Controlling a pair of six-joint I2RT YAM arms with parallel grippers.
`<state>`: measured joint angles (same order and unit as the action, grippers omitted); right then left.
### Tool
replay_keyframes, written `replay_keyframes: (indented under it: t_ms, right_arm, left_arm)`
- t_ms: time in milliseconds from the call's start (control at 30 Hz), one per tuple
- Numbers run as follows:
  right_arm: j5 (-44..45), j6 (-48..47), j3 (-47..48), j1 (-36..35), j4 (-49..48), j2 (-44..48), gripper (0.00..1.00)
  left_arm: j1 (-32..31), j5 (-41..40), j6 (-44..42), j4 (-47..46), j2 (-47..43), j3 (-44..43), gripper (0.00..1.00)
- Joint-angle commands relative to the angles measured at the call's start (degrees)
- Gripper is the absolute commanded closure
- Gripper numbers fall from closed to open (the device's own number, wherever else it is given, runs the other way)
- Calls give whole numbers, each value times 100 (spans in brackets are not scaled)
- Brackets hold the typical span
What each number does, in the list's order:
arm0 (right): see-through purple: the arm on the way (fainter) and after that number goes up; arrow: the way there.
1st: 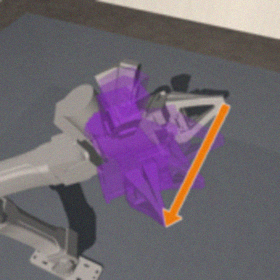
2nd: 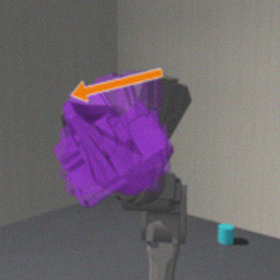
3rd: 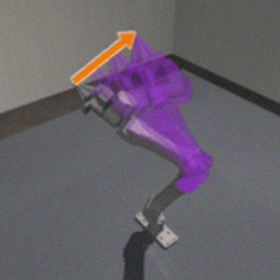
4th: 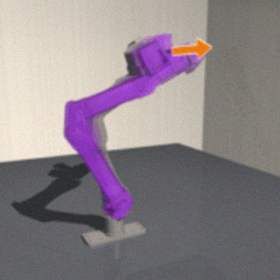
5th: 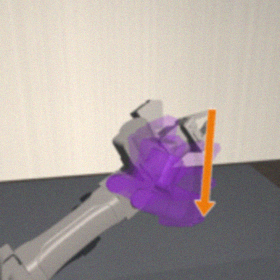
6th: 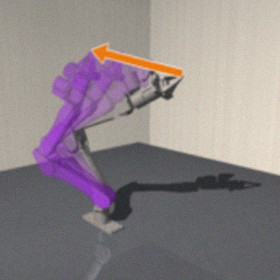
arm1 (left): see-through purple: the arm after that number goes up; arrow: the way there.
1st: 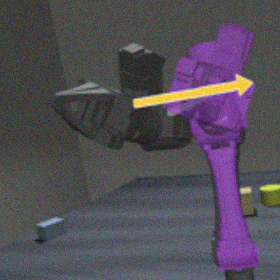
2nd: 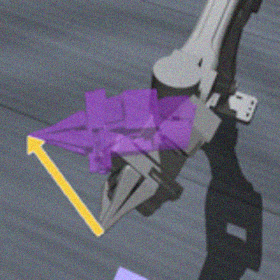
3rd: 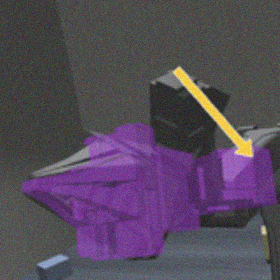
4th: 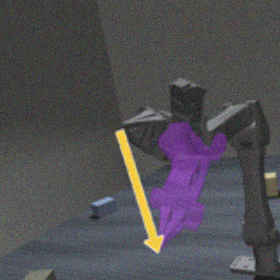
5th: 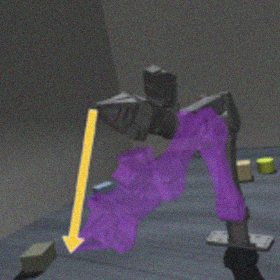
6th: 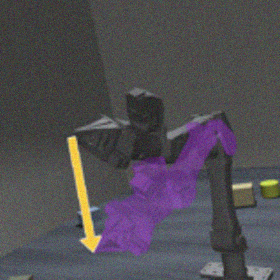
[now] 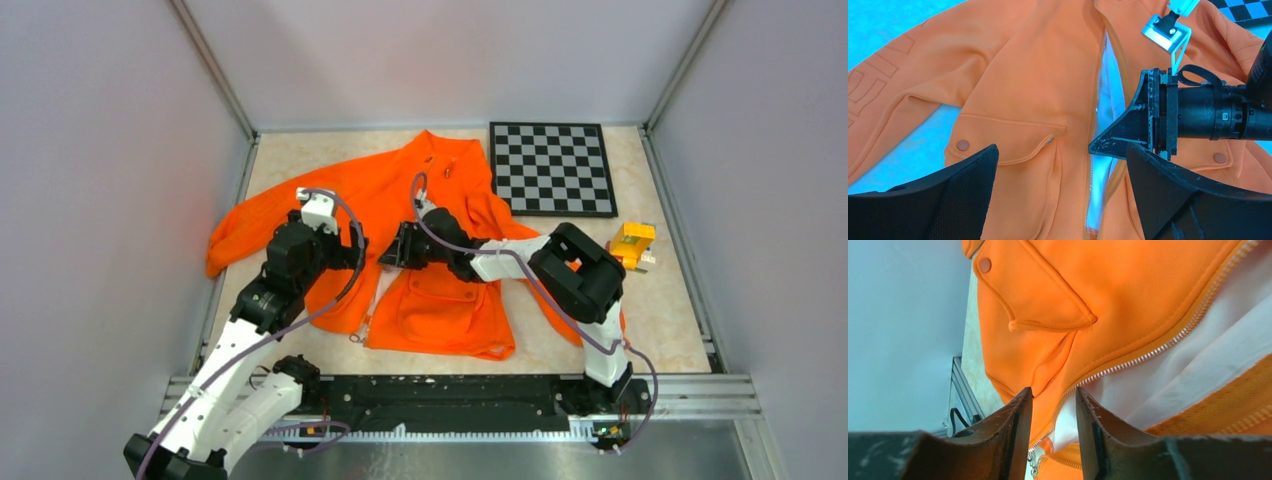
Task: Zip up the jacket
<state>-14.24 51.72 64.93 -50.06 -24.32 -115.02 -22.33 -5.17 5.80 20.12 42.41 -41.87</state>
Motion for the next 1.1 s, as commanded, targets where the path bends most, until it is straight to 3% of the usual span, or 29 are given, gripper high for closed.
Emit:
replay_keyframes:
  t_ms: [0, 433, 800, 900, 1067]
  right_arm:
    - [-15, 201, 30, 61, -337, 103, 60]
    - [149, 1377, -236, 14, -972, -319, 61]
    - [247, 1294, -735, -21, -1306, -234, 51]
    - [155, 1310, -504, -22, -1336, -417, 54]
    - [68, 1383, -66, -22, -1385, -641, 69]
  left_arm:
    - [27, 65, -43, -223, 2, -23, 1]
    - [51, 158, -54, -250, -96, -16, 1]
    - [46, 247, -61, -287, -208, 12, 1]
    - [45, 254, -70, -289, -205, 13, 1]
    - [46, 262, -66, -280, -212, 19, 1]
